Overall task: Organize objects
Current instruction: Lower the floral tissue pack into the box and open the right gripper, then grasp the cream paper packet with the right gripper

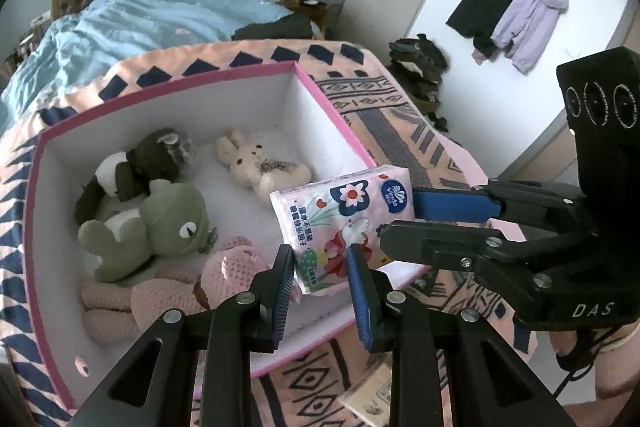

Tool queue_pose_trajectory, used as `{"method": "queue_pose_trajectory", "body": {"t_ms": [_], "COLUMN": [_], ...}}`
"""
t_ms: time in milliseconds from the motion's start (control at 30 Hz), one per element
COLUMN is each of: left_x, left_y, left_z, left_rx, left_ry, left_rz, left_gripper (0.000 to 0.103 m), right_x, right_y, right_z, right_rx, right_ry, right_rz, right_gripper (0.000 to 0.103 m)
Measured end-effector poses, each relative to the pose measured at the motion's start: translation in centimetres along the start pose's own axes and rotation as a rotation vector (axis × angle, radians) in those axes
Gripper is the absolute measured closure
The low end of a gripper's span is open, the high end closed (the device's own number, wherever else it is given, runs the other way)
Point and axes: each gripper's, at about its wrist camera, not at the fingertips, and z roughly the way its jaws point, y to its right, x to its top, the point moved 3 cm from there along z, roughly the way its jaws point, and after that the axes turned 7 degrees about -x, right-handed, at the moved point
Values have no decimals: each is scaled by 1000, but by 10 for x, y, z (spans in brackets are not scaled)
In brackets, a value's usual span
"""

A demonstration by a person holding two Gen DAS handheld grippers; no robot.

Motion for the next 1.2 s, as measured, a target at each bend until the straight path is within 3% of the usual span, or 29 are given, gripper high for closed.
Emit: {"method": "queue_pose_trajectory", "body": {"t_ms": [367, 633, 767, 967, 1200], "left_x": [3, 2, -1, -8, -24], "left_y": [-19, -31, -29, -22, -7], "left_z": [33, 47, 43, 25, -15], "left_rx": [6, 37, 44, 59, 3], "left_ry": [-70, -96, -77, -18, 56], "left_rz": [-57, -108, -96, -63, -15], "left_gripper": [76, 76, 73, 57, 52], "right_x": [5, 8, 4, -7, -26], "right_y": [14, 12, 14, 13, 14], "right_z": [33, 38, 36, 31, 11], "right_rx": [-49, -107, -104, -75, -2], "right_ry": [-79, -53, -53, -57, -41], "right_rz": [5, -18, -10, -1, 40], "right_gripper": [60, 59, 58, 58, 58]}}
